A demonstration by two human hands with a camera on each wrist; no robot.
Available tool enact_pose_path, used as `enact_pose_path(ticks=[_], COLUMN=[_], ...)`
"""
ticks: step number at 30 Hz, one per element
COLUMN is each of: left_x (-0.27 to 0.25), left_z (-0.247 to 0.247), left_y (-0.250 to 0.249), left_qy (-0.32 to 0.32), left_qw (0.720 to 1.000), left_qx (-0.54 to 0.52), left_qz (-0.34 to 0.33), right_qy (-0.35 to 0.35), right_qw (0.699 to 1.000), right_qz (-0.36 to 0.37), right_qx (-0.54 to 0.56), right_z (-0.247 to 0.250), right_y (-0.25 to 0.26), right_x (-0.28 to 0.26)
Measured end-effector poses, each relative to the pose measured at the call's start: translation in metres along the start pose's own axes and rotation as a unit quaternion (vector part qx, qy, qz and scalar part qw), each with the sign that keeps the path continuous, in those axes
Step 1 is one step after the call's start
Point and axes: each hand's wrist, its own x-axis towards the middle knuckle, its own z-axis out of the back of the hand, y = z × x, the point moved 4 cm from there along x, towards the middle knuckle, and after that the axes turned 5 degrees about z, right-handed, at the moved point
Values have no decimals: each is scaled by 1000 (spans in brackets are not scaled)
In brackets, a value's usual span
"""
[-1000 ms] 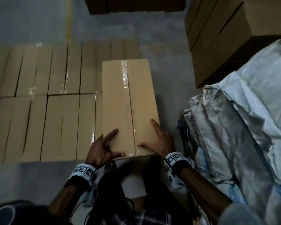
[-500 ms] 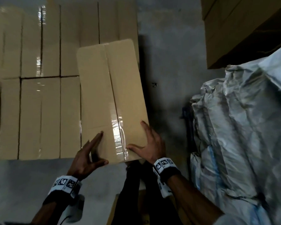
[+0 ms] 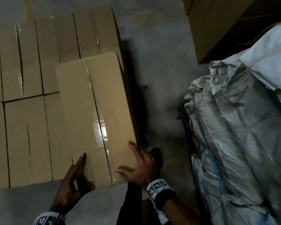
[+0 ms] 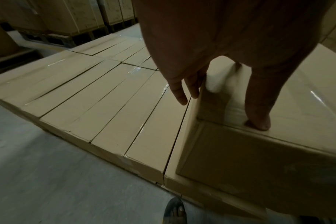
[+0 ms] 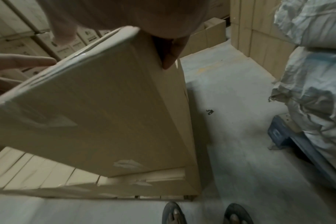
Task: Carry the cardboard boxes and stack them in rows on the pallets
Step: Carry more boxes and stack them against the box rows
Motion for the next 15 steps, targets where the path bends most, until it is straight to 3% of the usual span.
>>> enact_pose_path(ticks=[5,7,8,11,13,15], left_x=[2,-4,-8,-24,-32,-35], left_z=[3,-6,-12,-45,-80,-114], left_y=[4,4,9,29,44,52], left_qy=[-47,-131,-193,-345,-325,-269], left_qw=[998,980,959,845,734,608], left_qx=[-24,-121,-174,-321,-464,-597], left_qz=[32,84,115,251,374,449], right_qy=[62,99,101,81,74,68], right_qw=[997,991,989,987,982,972], right_qz=[5,-30,-43,-48,-39,-62], right_qx=[54,85,97,133,168,216], right_z=[-3,7,14,29,35,36], right_y=[-5,-8,-9,-13,-17,-26], right_x=[6,15,22,55,77,100])
